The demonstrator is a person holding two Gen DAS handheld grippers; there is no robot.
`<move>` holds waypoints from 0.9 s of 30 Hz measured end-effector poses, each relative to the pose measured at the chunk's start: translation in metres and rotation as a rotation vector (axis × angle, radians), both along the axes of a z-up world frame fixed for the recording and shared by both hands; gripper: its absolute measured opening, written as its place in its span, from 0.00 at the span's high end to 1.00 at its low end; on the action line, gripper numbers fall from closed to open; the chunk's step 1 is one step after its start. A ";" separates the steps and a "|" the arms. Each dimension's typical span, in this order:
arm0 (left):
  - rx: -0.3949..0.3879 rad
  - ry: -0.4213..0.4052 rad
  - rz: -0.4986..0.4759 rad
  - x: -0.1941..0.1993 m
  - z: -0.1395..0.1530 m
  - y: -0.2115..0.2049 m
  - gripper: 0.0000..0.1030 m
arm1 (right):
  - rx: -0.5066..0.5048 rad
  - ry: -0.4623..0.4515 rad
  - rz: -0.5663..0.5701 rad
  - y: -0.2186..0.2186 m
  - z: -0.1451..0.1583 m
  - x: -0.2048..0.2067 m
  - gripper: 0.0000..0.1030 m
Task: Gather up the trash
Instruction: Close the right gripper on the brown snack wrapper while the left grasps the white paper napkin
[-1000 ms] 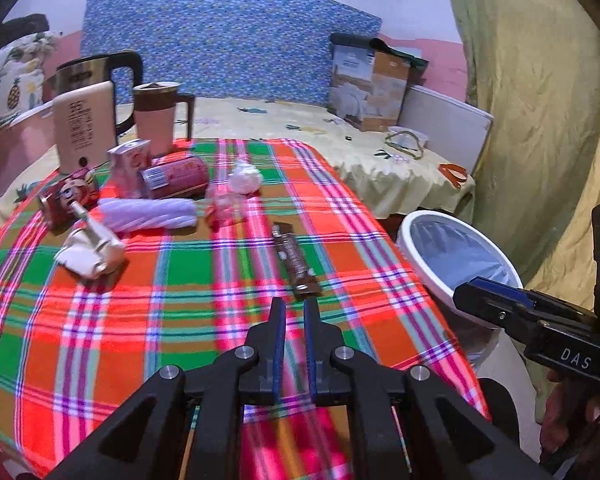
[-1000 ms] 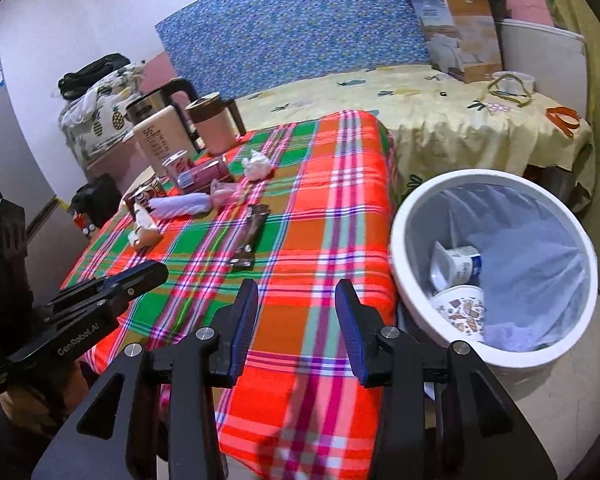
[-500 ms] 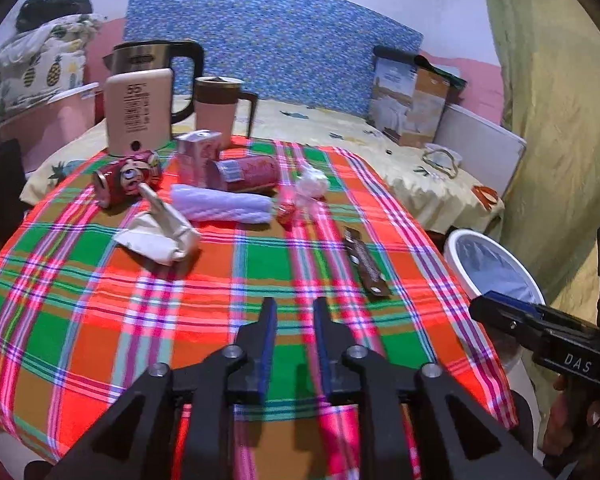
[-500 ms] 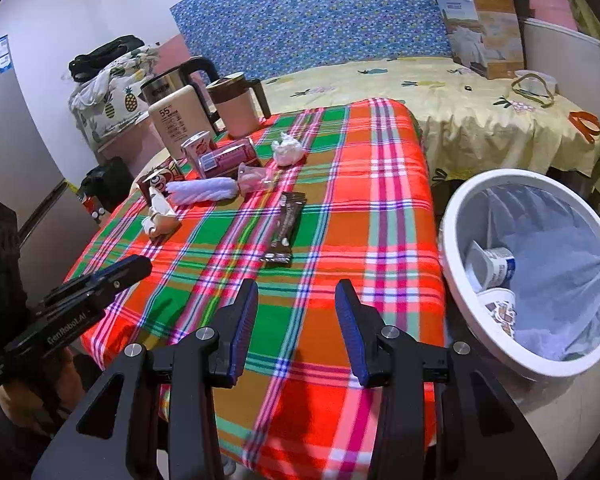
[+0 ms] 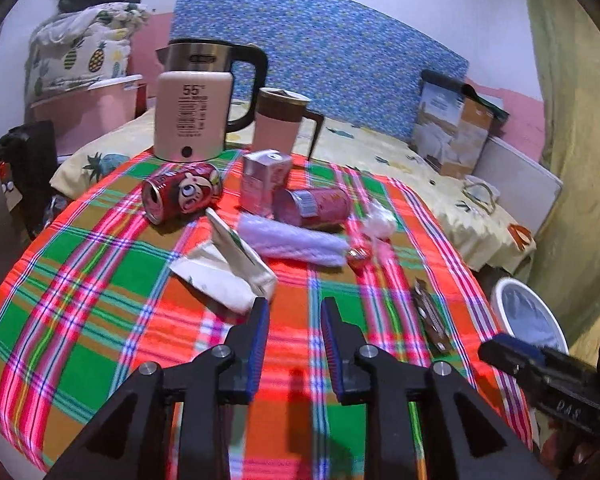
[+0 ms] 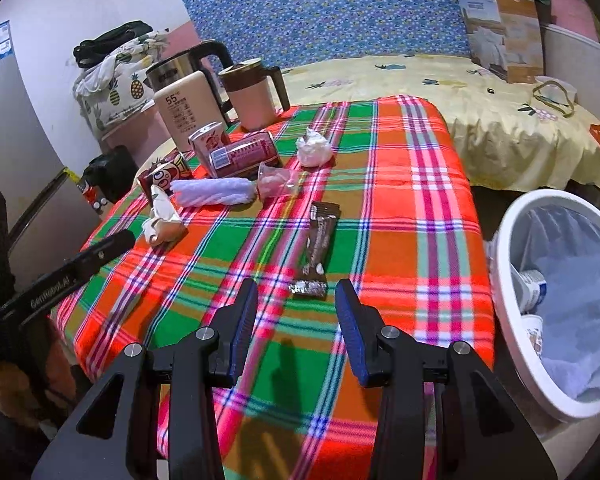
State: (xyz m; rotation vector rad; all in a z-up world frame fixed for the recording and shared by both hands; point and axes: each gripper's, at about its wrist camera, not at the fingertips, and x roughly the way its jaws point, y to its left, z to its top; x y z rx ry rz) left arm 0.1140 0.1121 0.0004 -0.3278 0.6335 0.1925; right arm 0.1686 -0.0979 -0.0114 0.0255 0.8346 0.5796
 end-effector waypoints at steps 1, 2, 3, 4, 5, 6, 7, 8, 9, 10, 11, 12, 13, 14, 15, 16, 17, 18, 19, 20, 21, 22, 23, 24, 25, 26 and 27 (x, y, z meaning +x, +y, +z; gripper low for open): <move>-0.009 0.001 0.012 0.004 -0.001 0.005 0.75 | -0.002 0.003 0.000 0.002 -0.001 0.003 0.59; -0.021 0.002 0.023 0.009 -0.001 0.010 0.75 | -0.003 0.006 0.000 0.004 -0.002 0.004 0.59; -0.030 0.001 0.033 0.012 -0.002 0.013 0.75 | -0.005 0.008 0.001 0.005 -0.004 0.006 0.59; -0.036 0.003 0.042 0.015 -0.003 0.015 0.75 | -0.007 0.011 0.000 0.007 -0.005 0.009 0.59; -0.042 0.004 0.049 0.018 -0.004 0.018 0.75 | -0.008 0.013 0.000 0.007 -0.006 0.010 0.59; -0.047 0.005 0.055 0.022 -0.005 0.022 0.75 | -0.011 0.016 -0.001 0.010 -0.007 0.012 0.59; -0.053 0.007 0.063 0.027 -0.007 0.024 0.75 | -0.016 0.018 -0.003 0.012 -0.009 0.014 0.59; -0.057 0.010 0.069 0.030 -0.008 0.027 0.75 | -0.021 0.020 -0.004 0.014 -0.010 0.015 0.59; -0.061 0.011 0.073 0.033 -0.010 0.028 0.75 | -0.024 0.022 -0.005 0.015 -0.012 0.017 0.59; -0.067 0.013 0.078 0.037 -0.012 0.030 0.75 | -0.027 0.024 -0.006 0.017 -0.013 0.018 0.59; -0.074 0.015 0.083 0.040 -0.014 0.033 0.75 | -0.033 0.027 -0.007 0.019 -0.015 0.020 0.59; -0.078 0.016 0.085 0.042 -0.015 0.034 0.75 | -0.040 0.028 -0.008 0.020 -0.016 0.021 0.59; -0.080 0.018 0.089 0.045 -0.017 0.035 0.75 | -0.047 0.028 -0.011 0.021 -0.017 0.022 0.59; -0.080 0.022 0.095 0.048 -0.019 0.036 0.75 | -0.053 0.033 -0.014 0.022 -0.019 0.024 0.59; -0.083 0.024 0.098 0.050 -0.021 0.037 0.75 | -0.055 0.038 -0.017 0.022 -0.021 0.026 0.59; -0.088 0.028 0.098 0.053 -0.023 0.038 0.75 | -0.062 0.046 -0.022 0.022 -0.024 0.027 0.59; -0.089 0.034 0.097 0.056 -0.025 0.039 0.75 | -0.066 0.050 -0.026 0.023 -0.025 0.027 0.59; -0.087 0.036 0.098 0.058 -0.026 0.039 0.75 | -0.072 0.057 -0.029 0.023 -0.027 0.028 0.59; -0.084 0.039 0.100 0.060 -0.028 0.040 0.75 | -0.074 0.060 -0.028 0.023 -0.029 0.028 0.62; -0.085 0.044 0.097 0.063 -0.030 0.040 0.77 | -0.081 0.055 -0.029 0.023 -0.030 0.027 0.64; -0.088 0.047 0.094 0.063 -0.031 0.040 0.81 | -0.089 0.047 -0.031 0.024 -0.030 0.027 0.70; -0.089 0.047 0.090 0.064 -0.032 0.040 0.83 | -0.096 0.043 -0.030 0.024 -0.029 0.026 0.73; -0.085 0.047 0.086 0.063 -0.032 0.039 0.87 | -0.096 0.043 -0.025 0.023 -0.029 0.026 0.73; -0.074 0.047 0.082 0.062 -0.032 0.036 0.87 | -0.095 0.041 -0.023 0.022 -0.029 0.025 0.73; -0.068 0.047 0.079 0.061 -0.032 0.035 0.87 | -0.094 0.040 -0.023 0.021 -0.029 0.023 0.73; -0.066 0.045 0.069 0.059 -0.031 0.033 0.91 | -0.092 0.039 -0.024 0.021 -0.029 0.024 0.73; -0.065 0.045 0.058 0.057 -0.031 0.031 0.92 | -0.087 0.038 -0.026 0.019 -0.028 0.023 0.74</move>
